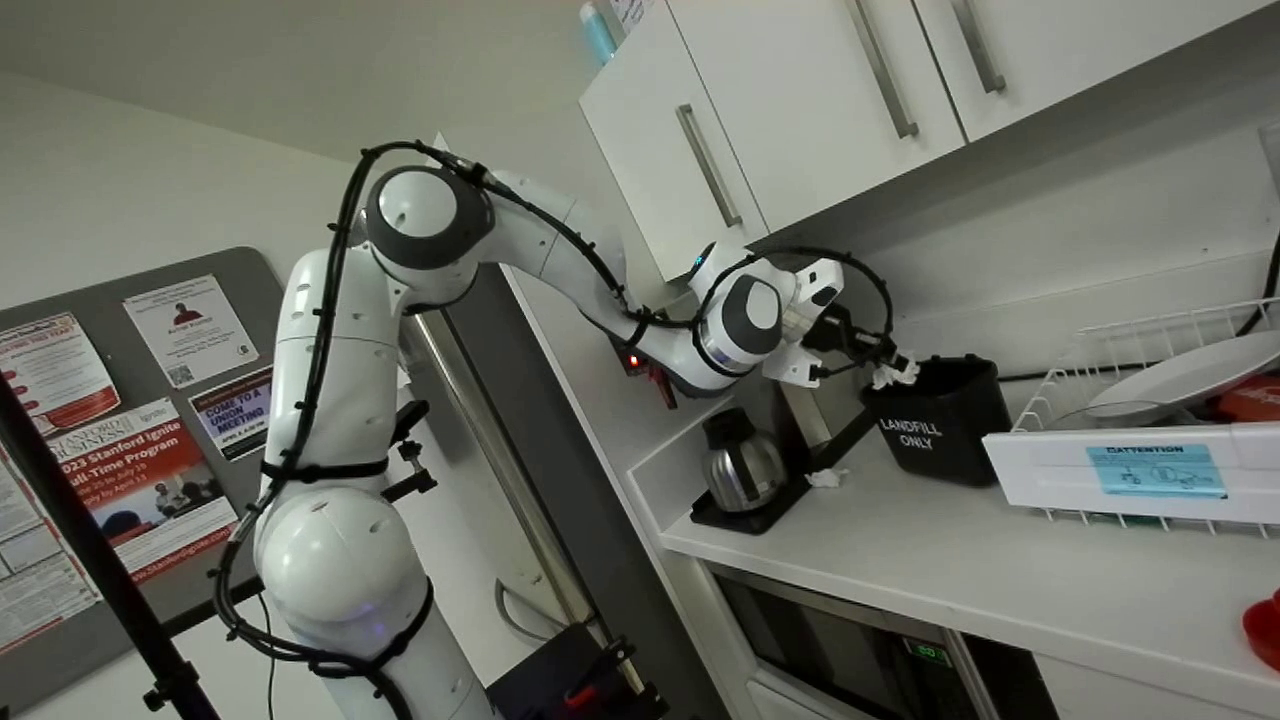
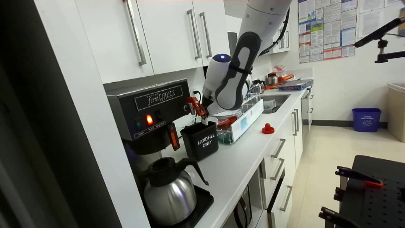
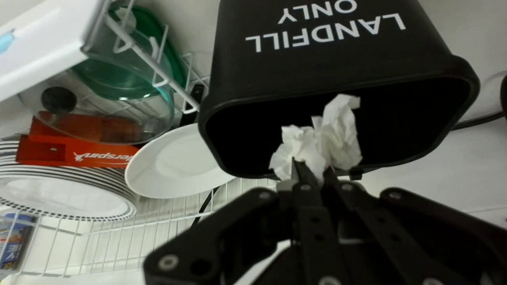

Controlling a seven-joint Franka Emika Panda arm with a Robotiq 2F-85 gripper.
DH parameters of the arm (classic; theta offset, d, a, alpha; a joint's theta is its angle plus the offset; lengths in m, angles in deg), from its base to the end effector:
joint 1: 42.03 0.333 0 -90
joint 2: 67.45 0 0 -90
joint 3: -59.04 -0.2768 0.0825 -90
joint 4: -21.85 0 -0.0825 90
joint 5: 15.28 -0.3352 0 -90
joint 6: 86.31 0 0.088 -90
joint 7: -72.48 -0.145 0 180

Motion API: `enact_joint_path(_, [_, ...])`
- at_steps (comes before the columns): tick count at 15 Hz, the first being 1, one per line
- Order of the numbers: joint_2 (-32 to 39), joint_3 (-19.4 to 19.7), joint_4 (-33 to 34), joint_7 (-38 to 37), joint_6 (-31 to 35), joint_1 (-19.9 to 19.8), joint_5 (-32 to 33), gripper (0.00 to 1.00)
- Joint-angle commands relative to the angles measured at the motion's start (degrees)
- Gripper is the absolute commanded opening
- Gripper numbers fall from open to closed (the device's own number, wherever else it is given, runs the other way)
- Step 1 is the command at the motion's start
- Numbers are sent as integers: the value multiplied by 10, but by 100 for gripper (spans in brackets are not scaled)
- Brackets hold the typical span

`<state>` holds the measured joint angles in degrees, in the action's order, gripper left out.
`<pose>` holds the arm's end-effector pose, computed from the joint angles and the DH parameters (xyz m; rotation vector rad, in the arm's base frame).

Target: Put the paper in the bin

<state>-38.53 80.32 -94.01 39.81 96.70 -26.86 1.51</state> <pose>0.6243 -0.0245 0.2618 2.8485 -0.3897 1.0571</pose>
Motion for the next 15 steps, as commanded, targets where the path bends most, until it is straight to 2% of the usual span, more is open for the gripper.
enact_joint_path(1, [23, -103, 42, 101, 12, -88, -95, 2])
enact_joint_path(3, [35, -146, 69, 155, 2, -124, -136, 2])
enact_joint_path(5, [46, -171, 90, 187, -4, -146, -160, 2])
enact_joint_path(9, [68, -197, 127, 225, -26, -167, -182, 2])
enact_joint_path(10, [72, -201, 133, 230, -33, -170, -183, 25])
enact_joint_path(15, [85, -208, 154, 239, -53, -179, -189, 63])
